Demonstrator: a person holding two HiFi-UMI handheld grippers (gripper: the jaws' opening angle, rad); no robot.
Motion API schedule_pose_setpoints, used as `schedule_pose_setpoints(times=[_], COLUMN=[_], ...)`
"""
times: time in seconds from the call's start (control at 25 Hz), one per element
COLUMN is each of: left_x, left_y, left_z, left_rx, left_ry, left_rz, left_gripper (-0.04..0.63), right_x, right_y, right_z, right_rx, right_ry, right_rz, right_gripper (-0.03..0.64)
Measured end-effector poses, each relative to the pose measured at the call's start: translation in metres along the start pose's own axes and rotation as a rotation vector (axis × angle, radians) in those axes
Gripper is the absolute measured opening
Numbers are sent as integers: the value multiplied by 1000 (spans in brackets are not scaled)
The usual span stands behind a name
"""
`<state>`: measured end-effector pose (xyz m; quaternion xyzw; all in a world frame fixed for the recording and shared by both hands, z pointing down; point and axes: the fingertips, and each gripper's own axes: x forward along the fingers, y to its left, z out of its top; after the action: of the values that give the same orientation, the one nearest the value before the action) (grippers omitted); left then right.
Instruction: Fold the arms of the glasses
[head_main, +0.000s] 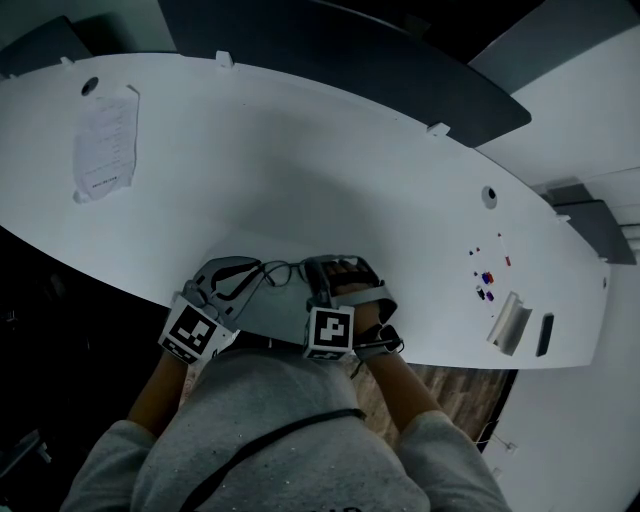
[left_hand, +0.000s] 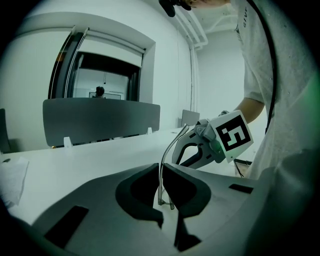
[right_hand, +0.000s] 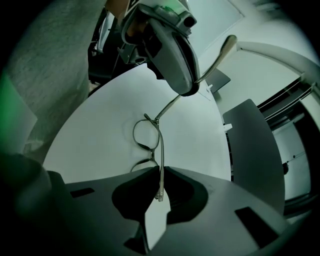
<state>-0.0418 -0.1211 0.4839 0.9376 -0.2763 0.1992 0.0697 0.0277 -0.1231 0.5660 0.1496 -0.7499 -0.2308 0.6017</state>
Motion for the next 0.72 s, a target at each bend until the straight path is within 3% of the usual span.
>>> schedule_pose_setpoints(times=[0.28,0.36,0.4,0.44,0.48,0.56,0.72], left_x=[12,15,17,17,18,19,21], left_y=[-17,-18,-19,-19,-19,-19,-18], left_z=[2,1,1,1,1,1,0], left_rx=[244,283,298,307,311,314,330], left_ry=[76,99,109,114,115,119,137], left_rz=[-44,-52,-57,-62,-67,-71,-91], left_gripper=[28,26,25,25,25,25,25], right_x=[-6,-12,-17,-22,-28,-35,-29], right_y=[2,3,4,5,4,2,6], right_z=[3,4,5,4,2,-11,-43], right_rx=[104,247,347,452,548,687,857], right_ry=[-80,-156,-203,-251,-292,-334,-330], right_rz=[-22,12,49,87,116,132,144], right_gripper=[37,38,65,145,167,169,167])
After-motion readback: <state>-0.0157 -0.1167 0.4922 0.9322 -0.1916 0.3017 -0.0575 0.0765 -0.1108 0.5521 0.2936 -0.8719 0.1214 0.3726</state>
